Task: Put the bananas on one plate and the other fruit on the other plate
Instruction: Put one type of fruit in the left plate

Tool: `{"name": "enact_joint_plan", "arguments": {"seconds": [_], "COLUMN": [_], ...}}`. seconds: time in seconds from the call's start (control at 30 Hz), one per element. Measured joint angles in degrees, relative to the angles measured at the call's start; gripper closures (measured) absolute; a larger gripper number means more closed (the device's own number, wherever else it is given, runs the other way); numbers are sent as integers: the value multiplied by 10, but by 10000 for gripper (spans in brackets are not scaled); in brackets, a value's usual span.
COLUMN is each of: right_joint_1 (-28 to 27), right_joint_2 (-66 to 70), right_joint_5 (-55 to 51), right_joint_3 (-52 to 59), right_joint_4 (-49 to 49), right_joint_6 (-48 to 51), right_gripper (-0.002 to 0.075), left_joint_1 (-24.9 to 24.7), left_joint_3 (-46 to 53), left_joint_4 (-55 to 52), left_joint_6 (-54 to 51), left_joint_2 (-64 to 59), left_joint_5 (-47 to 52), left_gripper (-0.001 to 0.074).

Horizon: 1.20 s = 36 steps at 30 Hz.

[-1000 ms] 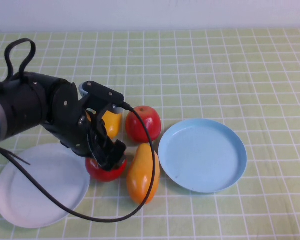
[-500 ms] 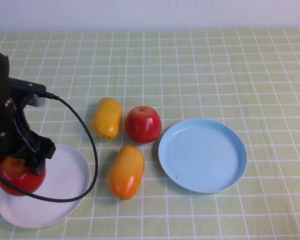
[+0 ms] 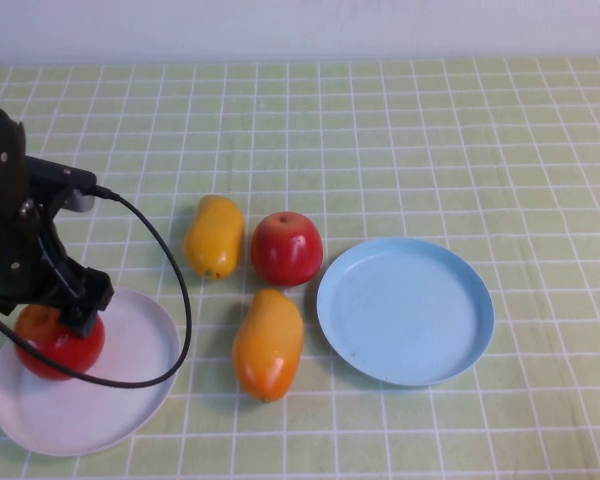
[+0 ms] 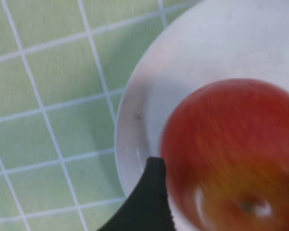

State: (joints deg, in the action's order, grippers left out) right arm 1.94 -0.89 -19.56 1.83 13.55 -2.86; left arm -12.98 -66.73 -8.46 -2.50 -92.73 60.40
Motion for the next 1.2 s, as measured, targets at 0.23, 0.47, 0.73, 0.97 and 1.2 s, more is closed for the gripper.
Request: {"name": "enact_joint_plan", "arguments": {"seconds": [0.23, 0.47, 0.73, 0.97, 1.2], "right_joint_1": [0, 0, 0, 0, 0], "right_joint_2": [0, 0, 0, 0, 0], "right_joint_5": [0, 0, 0, 0, 0], "right_joint_3": [0, 0, 0, 0, 0], "right_joint_4": [0, 1, 1, 1, 1], "right_joint_6": [0, 0, 0, 0, 0], "right_gripper": [742, 742, 743, 742, 742], "left_joint_1": [0, 0, -21, -107, -142], "left_joint_3": [0, 0, 0, 0, -36], "left_joint_4": [-2, -12, 52, 114, 181], "left_joint_6": [3, 15, 16, -16, -50], "left_joint_2": [-6, 40, 115, 110, 21], "left_joint_5": [-18, -13, -28, -155, -196], "left_gripper": [67, 67, 67, 67, 67]}}
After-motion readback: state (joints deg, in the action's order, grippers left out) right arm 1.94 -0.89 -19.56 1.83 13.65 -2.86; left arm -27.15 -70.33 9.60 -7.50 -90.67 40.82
